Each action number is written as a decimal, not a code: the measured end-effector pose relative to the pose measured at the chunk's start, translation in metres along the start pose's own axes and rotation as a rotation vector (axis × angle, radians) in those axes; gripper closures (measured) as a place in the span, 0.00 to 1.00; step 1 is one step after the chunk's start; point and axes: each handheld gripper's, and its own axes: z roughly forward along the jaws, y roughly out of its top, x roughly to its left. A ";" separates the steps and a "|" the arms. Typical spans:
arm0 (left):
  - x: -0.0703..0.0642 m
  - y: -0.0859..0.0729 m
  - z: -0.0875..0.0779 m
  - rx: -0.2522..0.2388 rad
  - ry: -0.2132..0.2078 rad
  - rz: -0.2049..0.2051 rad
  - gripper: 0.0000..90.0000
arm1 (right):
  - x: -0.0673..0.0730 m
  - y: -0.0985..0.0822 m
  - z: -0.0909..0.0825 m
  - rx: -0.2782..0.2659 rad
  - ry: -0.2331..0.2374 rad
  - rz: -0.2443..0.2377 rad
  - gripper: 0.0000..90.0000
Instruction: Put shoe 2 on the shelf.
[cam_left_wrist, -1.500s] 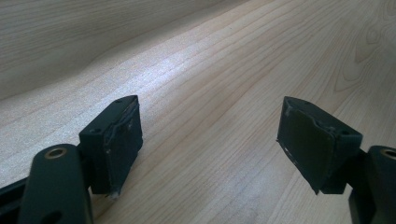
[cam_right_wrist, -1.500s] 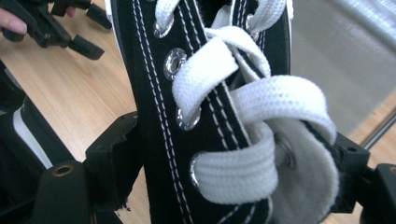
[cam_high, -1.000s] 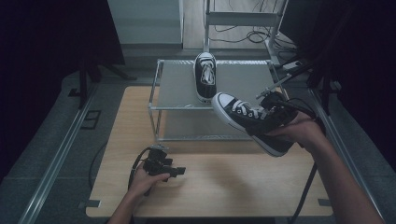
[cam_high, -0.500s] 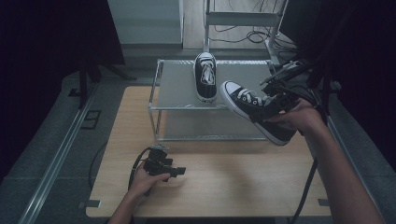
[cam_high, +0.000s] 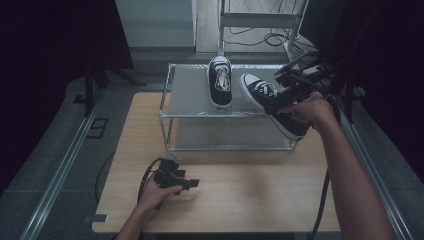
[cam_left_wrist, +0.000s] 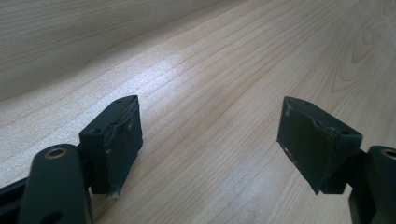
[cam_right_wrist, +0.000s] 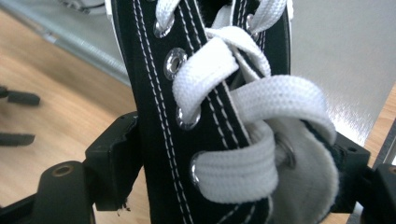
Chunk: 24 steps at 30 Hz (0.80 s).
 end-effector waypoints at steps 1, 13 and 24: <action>0.000 0.000 0.000 -0.003 -0.002 0.000 0.25 | -0.001 0.003 0.001 0.000 0.000 0.009 0.24; 0.001 0.000 -0.003 -0.012 -0.013 -0.007 0.25 | -0.007 0.037 0.011 0.021 -0.077 0.140 0.24; 0.002 0.000 -0.009 -0.036 -0.031 -0.011 0.25 | -0.003 0.065 0.029 0.050 -0.130 0.241 0.24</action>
